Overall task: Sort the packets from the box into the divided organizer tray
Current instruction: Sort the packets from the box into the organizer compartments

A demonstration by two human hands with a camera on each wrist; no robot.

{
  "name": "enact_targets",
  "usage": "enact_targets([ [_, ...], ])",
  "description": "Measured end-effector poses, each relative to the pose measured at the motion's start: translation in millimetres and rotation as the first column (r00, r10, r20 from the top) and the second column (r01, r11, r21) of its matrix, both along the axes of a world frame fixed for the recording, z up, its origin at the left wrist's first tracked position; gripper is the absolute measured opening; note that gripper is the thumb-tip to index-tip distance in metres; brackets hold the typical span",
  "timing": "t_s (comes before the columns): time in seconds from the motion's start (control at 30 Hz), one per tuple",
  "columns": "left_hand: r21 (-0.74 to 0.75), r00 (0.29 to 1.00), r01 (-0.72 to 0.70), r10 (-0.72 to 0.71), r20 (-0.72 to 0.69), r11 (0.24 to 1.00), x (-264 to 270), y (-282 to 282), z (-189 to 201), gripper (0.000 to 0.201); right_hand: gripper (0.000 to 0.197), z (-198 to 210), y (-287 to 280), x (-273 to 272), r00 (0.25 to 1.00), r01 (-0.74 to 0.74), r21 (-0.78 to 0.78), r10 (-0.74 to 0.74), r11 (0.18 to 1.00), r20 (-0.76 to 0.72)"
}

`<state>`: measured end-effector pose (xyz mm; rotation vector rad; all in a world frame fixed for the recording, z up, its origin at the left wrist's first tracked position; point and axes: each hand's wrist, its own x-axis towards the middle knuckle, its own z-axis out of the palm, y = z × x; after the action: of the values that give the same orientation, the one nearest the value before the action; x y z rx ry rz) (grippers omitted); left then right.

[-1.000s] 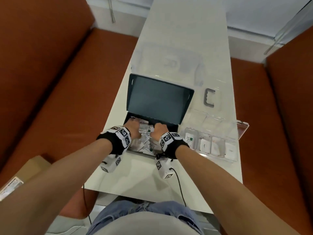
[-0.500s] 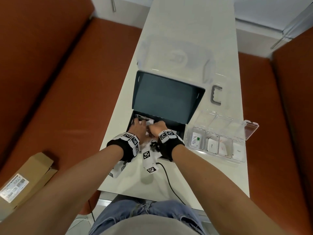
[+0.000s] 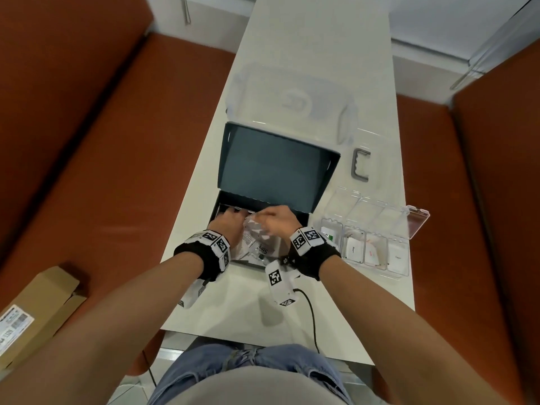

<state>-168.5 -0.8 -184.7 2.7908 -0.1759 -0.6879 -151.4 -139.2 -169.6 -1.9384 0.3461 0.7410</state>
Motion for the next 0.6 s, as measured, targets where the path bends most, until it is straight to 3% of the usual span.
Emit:
enact_targets([
  [0.13,-0.241,0.994,-0.077,0.094,0.059,0.968,-2,-3,27,0.035,0.012,25,-26,1,0.985,-0.024,-0.046,0.031,0.999,0.170],
  [0.27,-0.555,0.966,-0.254,0.235,-0.108,0.792,-1,-7,59,0.017,0.013,63,-51,-5,0.955,-0.024,0.032,0.014,0.999,0.295],
  [0.3,-0.645,0.945,-0.325,0.262,-0.195,0.692,-1,-11,66,0.016,0.014,73,-56,-7,0.943,-0.035,0.036,0.021,0.999,0.333],
  [0.4,-0.797,0.834,-0.551,0.207,-0.512,0.247,-5,-26,91,0.016,0.016,101,-67,-16,0.913,-0.068,0.070,0.034,0.995,0.407],
  [0.43,-0.805,0.819,-0.571,0.164,-0.549,0.157,-6,-31,98,0.017,0.017,109,-69,-18,0.906,-0.076,0.090,0.031,0.993,0.422],
  [0.5,-0.825,0.831,-0.555,0.106,-0.546,0.102,-7,-42,111,0.022,0.020,120,-73,-23,0.897,-0.080,0.117,0.021,0.990,0.443],
  [0.6,-0.846,0.856,-0.517,0.091,-0.509,0.133,-9,-58,125,0.035,0.029,129,-83,-27,0.881,-0.045,0.079,0.002,0.996,0.472],
])
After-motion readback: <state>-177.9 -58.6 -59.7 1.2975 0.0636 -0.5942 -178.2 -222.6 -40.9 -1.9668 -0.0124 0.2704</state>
